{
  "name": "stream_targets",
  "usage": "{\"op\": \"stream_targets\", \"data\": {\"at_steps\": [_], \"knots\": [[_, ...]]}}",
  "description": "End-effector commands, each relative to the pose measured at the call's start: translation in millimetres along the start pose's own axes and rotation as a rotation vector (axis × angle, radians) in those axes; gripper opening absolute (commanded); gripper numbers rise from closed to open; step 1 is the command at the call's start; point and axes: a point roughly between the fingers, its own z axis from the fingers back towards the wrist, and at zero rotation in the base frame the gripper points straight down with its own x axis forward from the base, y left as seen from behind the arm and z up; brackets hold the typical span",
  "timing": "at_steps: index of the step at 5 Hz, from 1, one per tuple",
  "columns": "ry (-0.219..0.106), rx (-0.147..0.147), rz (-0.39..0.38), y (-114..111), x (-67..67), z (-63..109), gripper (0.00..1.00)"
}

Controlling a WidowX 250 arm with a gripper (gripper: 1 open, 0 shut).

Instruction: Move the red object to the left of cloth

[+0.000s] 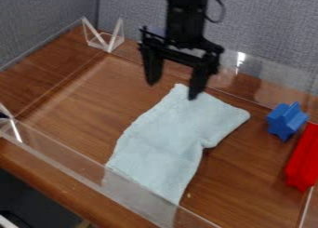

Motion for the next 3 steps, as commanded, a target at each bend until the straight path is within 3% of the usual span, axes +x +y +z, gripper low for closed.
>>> {"op": "stream_targets", "data": {"at_steps": [1,3], "knots": [[-0.058,-0.002,-0.067,-40.3,1.7,7.6,1.0],[-0.09,-0.014,-0.216,-120.2,13.2,-5.7,1.0]]}}
